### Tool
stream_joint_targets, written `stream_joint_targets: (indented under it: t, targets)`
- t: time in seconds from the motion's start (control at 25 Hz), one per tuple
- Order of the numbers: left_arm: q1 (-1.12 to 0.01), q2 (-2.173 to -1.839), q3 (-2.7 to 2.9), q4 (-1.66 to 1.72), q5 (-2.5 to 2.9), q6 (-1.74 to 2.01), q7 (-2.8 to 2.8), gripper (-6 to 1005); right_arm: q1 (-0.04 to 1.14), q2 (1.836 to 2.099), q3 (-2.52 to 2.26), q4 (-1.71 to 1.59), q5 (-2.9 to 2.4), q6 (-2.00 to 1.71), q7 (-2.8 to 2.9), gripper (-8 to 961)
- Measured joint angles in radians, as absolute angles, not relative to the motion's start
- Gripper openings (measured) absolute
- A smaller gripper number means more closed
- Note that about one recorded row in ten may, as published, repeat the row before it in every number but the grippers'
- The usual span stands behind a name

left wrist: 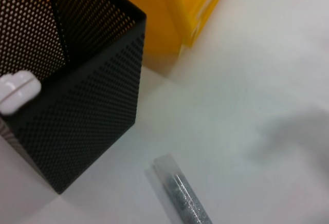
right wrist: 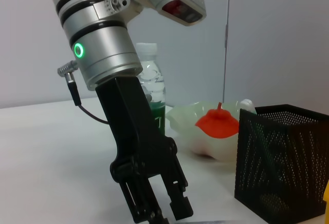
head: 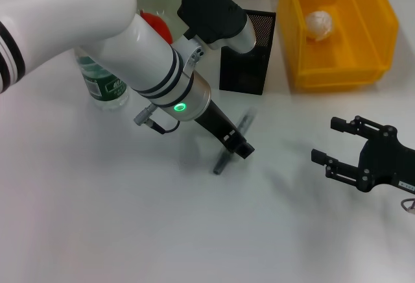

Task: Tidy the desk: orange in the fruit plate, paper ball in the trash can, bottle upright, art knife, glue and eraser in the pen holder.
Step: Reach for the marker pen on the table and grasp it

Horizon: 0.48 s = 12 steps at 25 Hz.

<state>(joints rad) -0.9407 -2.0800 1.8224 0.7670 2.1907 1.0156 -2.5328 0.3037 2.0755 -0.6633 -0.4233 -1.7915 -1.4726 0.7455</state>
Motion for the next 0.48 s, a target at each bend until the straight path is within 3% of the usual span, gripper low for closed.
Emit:
stream_joint_targets:
  t: [0.16, 0.36, 0.48]
  targets:
    - [-0.940, -2.080, 1.822, 0.767, 2.195, 1.013, -2.531, 719, 0.304, 2.075, -0.661, -0.423, -1.791, -1.473, 0.745, 714]
    - [-0.940, -2.080, 1.824, 0.766, 2.197, 1.012, -2.528, 554, 0.304, 2.075, -0.649, -0.422, -1.792, -1.476, 0.746, 714]
    - [-0.940, -2.080, 1.824, 0.758, 2.196, 1.012, -2.524, 549, 0.304, 2.075, -0.649, -0.422, -1.792, -1.477, 0.746, 714]
